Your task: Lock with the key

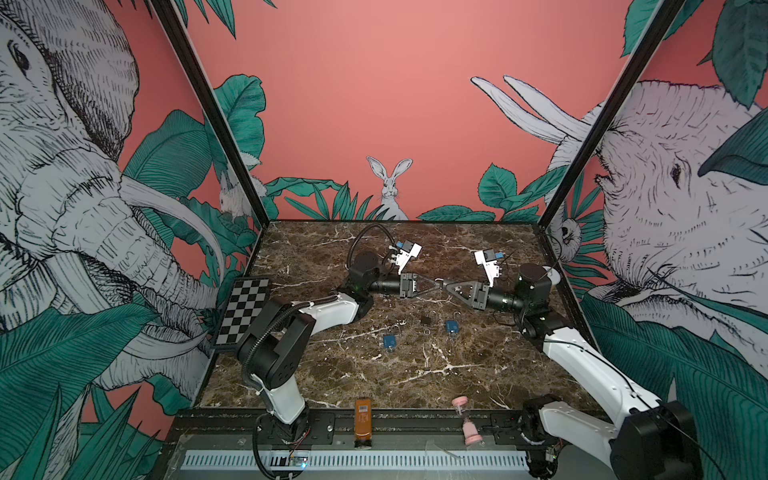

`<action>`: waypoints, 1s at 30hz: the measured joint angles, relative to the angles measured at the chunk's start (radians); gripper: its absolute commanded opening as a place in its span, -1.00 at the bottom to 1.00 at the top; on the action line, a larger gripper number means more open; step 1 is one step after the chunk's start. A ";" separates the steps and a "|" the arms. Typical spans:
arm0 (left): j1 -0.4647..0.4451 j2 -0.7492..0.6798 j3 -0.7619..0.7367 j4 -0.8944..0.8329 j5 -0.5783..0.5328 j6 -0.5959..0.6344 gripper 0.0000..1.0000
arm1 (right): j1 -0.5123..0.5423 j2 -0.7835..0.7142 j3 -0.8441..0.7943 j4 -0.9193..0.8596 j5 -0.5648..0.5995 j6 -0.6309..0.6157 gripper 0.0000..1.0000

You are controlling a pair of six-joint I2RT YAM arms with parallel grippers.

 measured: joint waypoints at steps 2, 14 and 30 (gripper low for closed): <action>0.001 -0.003 0.000 -0.002 0.002 0.002 -1.00 | 0.000 0.000 0.000 0.006 -0.004 0.006 -1.00; 0.002 -0.013 0.001 0.005 -0.017 0.003 -0.14 | -0.001 0.003 0.000 0.077 -0.032 0.063 -1.00; -0.031 0.008 0.066 0.092 -0.012 -0.061 -0.44 | -0.001 0.015 -0.017 0.140 -0.085 0.121 -1.00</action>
